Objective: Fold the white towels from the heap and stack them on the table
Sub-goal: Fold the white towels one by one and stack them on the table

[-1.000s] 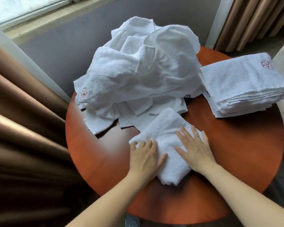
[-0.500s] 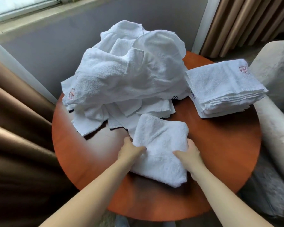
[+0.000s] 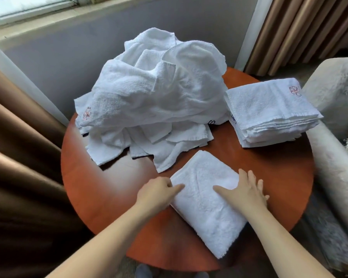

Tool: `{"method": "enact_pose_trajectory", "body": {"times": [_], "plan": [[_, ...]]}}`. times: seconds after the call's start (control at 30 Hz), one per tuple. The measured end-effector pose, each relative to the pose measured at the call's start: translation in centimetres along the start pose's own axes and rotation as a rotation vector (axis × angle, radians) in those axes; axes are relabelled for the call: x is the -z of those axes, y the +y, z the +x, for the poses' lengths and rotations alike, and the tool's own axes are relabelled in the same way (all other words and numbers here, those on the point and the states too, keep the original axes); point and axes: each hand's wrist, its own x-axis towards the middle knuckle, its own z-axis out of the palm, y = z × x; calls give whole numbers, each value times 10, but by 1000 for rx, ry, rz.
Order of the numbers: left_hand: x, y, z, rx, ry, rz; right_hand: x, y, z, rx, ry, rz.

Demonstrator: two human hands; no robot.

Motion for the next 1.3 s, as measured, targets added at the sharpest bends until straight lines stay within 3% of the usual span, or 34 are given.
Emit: {"method": "enact_pose_trajectory", "body": {"times": [0.1, 0.2, 0.33, 0.47, 0.53, 0.63, 0.8, 0.97, 1.17, 1.3], "plan": [[2, 1, 19, -109, 203, -53, 9, 10, 1, -101, 4, 135], [-8, 3, 36, -114, 123, -129, 16, 25, 8, -210, -77, 317], [-24, 4, 42, -78, -2, -160, 21, 31, 15, -158, -211, 539], [-30, 4, 35, 42, -55, -278, 15, 24, 25, -16, 30, 799], [-35, 0, 31, 134, -95, -386, 11, 19, 26, 29, 69, 784], [-42, -2, 34, 201, -97, -587, 7, 16, 27, -113, 37, 711], [-56, 1, 40, 255, -53, -698, 7, 20, 31, -236, -259, 892], [-50, 21, 17, 287, -45, -781, 18, 31, 28, -218, -439, 1011], [-57, 22, 24, 227, -72, -902, 28, 40, 34, -149, -520, 999], [-52, 30, 21, 192, -148, -985, 29, 44, 32, -125, -470, 985]]}}
